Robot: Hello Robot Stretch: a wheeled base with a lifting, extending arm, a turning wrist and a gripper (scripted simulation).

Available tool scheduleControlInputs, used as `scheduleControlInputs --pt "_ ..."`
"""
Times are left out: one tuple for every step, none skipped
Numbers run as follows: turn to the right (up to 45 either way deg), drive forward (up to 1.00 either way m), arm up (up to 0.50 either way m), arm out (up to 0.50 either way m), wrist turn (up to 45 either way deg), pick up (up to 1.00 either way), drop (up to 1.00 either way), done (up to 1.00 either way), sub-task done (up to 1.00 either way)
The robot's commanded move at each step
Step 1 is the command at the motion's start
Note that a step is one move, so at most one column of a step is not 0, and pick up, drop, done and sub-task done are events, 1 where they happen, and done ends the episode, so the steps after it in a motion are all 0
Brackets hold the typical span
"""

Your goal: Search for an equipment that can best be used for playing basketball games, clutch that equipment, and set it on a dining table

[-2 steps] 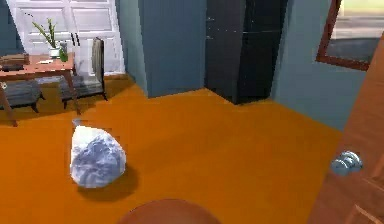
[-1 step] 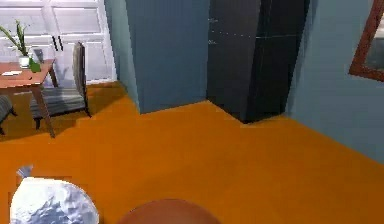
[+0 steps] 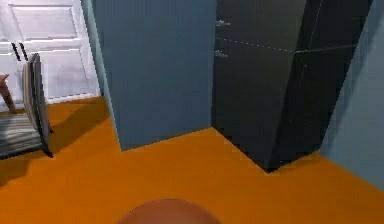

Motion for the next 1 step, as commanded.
scheduleControlInputs --pt "45.0 0.0 0.0 0.0 0.0 0.0 0.0 0.0 0.0"
